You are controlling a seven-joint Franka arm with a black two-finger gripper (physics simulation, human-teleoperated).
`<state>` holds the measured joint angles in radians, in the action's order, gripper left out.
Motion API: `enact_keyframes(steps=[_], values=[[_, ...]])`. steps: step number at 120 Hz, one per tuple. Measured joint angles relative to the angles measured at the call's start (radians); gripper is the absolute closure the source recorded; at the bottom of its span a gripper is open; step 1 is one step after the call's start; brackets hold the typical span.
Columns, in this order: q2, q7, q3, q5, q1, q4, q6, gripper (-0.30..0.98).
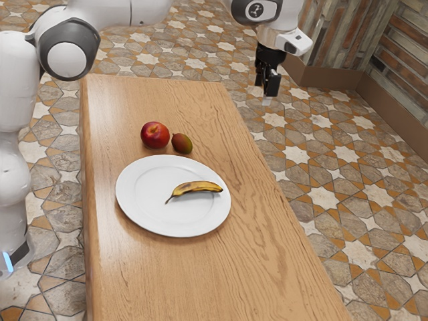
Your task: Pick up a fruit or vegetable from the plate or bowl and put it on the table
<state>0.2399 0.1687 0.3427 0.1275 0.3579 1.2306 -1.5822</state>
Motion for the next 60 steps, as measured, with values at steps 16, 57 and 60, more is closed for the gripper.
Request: enact_keyframes(steps=[16, 57, 60], values=[[0.000, 0.028, 0.000, -0.005, 0.000, 0.000, 0.000, 0.00], [0.003, 0.052, -0.054, -0.086, -0.007, 0.007, 0.000, 0.00], [0.004, 0.052, -0.047, -0.087, -0.008, 0.009, 0.000, 0.00]])
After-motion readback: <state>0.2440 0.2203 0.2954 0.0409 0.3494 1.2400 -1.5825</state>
